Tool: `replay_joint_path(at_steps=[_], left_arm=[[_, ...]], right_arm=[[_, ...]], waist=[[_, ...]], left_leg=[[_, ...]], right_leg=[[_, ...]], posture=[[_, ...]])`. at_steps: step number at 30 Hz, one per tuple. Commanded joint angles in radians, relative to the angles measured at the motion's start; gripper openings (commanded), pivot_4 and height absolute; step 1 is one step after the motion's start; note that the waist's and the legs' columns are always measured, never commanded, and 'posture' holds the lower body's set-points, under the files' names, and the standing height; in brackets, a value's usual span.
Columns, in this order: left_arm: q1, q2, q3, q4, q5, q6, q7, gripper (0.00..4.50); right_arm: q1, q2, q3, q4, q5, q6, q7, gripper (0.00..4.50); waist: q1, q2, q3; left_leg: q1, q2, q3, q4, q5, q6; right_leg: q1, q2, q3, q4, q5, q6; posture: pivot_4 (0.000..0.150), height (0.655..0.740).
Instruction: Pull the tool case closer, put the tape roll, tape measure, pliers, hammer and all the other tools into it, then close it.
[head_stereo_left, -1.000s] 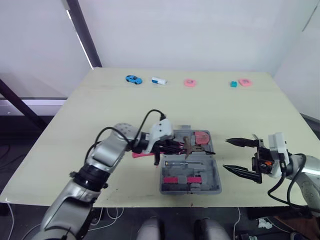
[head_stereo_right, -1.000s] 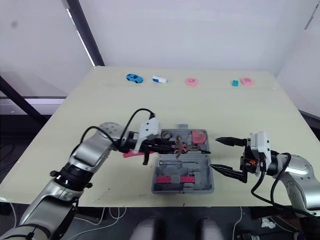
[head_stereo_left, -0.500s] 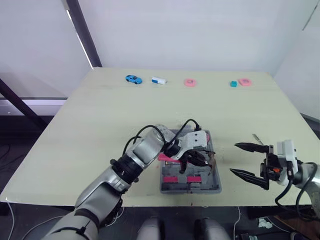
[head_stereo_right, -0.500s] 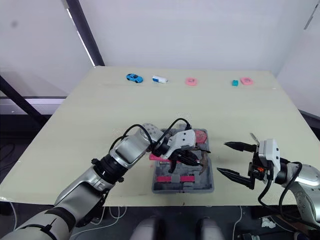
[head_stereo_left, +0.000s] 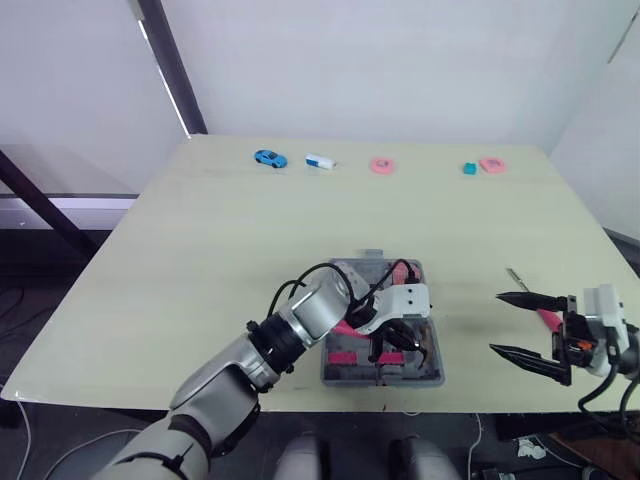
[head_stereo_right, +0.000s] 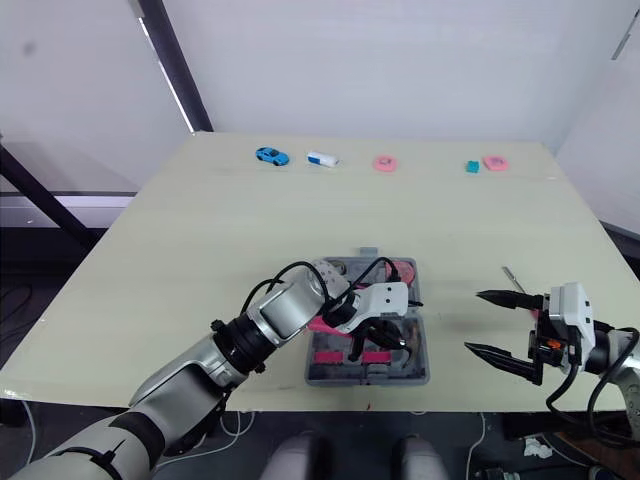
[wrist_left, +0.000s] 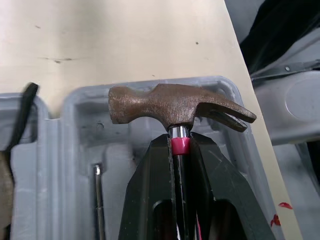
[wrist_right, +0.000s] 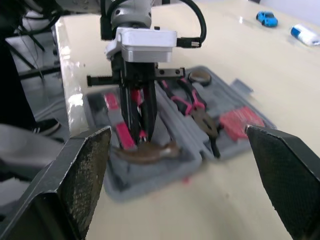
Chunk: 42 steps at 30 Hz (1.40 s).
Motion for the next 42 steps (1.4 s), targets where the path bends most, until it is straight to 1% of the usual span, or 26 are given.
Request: replay_joint_path(at_steps=[1, 9, 13, 17, 24, 26, 27, 29, 36, 42], left_arm=[[-0.017, -0.018, -0.013, 0.001, 0.015, -0.008, -0.003, 0.04], [-0.035, -0.052, -0.015, 0.054, 0.037, 0.003, 0.003, 0.04], [-0.051, -0.065, -0.019, 0.095, 0.049, -0.019, -0.005, 0.04], [-0.088, -0.091, -0.027, 0.182, 0.066, -0.058, -0.012, 0.04], [-0.113, -0.107, -0.034, 0.240, 0.081, -0.087, -0.048, 0.04], [-0.112, -0.113, -0.028, 0.245, 0.083, -0.090, -0.046, 0.99], [-0.111, -0.117, -0.025, 0.248, 0.087, -0.090, -0.042, 1.21], [-0.108, -0.117, -0.023, 0.250, 0.094, -0.092, -0.041, 2.09], [-0.114, -0.114, -0.008, 0.237, 0.102, -0.096, -0.050, 2.09], [-0.139, -0.087, 0.044, 0.172, 0.067, -0.080, -0.077, 2.09]], right_arm=[[-0.003, -0.029, -0.040, 0.018, 0.006, -0.029, 0.033, 4.50], [-0.009, -0.018, -0.023, -0.013, -0.001, -0.020, 0.009, 4.50], [-0.003, -0.007, -0.015, -0.031, 0.000, -0.016, -0.005, 4.50], [0.003, -0.001, -0.011, -0.046, -0.001, -0.014, -0.017, 4.50], [0.022, 0.007, -0.014, -0.074, 0.001, -0.012, -0.038, 4.50], [0.030, 0.013, -0.014, -0.080, 0.001, -0.013, -0.045, 4.50], [0.032, 0.015, -0.013, -0.083, 0.001, -0.014, -0.049, 4.50], [0.036, 0.017, -0.011, -0.087, 0.000, -0.016, -0.053, 4.50], [0.035, 0.020, -0.008, -0.079, -0.001, -0.021, -0.048, 4.50], [0.029, 0.022, -0.004, -0.065, -0.005, -0.028, -0.041, 4.50]], waist=[[0.000, 0.001, 0.000], [0.001, 0.001, 0.000], [0.001, 0.001, 0.000], [0.001, 0.001, 0.000], [0.002, 0.001, 0.000], [0.002, 0.001, 0.000], [0.002, 0.001, 0.000], [0.002, 0.001, 0.000], [0.000, 0.001, -0.001], [0.000, 0.001, -0.001]], left_leg=[[0.000, 0.000, 0.000, 0.000, 0.000, 0.000], [0.000, 0.000, 0.000, 0.000, 0.000, 0.000], [0.000, 0.000, 0.000, 0.001, 0.000, 0.000], [0.000, 0.000, 0.000, 0.001, 0.000, 0.000], [-0.001, 0.000, 0.000, 0.002, 0.000, 0.000], [-0.001, 0.000, -0.001, 0.002, 0.000, 0.000], [-0.001, 0.000, -0.001, 0.002, 0.000, 0.000], [-0.001, 0.000, 0.000, 0.002, 0.000, 0.000], [0.000, 0.000, -0.001, 0.003, 0.000, 0.000], [0.000, 0.000, -0.001, 0.003, 0.000, 0.000]], right_leg=[[0.000, 0.000, 0.000, 0.000, 0.000, 0.000], [0.000, 0.000, 0.000, 0.000, 0.000, 0.000], [0.000, 0.000, 0.000, 0.000, 0.000, 0.000], [0.000, 0.000, 0.000, 0.000, 0.000, 0.000], [0.001, 0.000, 0.001, 0.000, 0.000, 0.000], [0.001, 0.000, 0.000, 0.000, 0.000, 0.000], [0.001, 0.000, 0.000, 0.000, 0.000, 0.000], [0.001, 0.000, 0.001, 0.000, 0.000, 0.000], [0.001, 0.000, 0.001, 0.002, 0.000, -0.001], [0.001, 0.000, 0.001, 0.002, 0.000, -0.001]], posture=[[0.150, 0.7395], [0.150, 0.7395], [0.150, 0.7395], [0.150, 0.7395], [0.150, 0.7395], [0.150, 0.7395], [0.150, 0.7395], [0.150, 0.7395], [0.150, 0.7395], [0.150, 0.7395]])
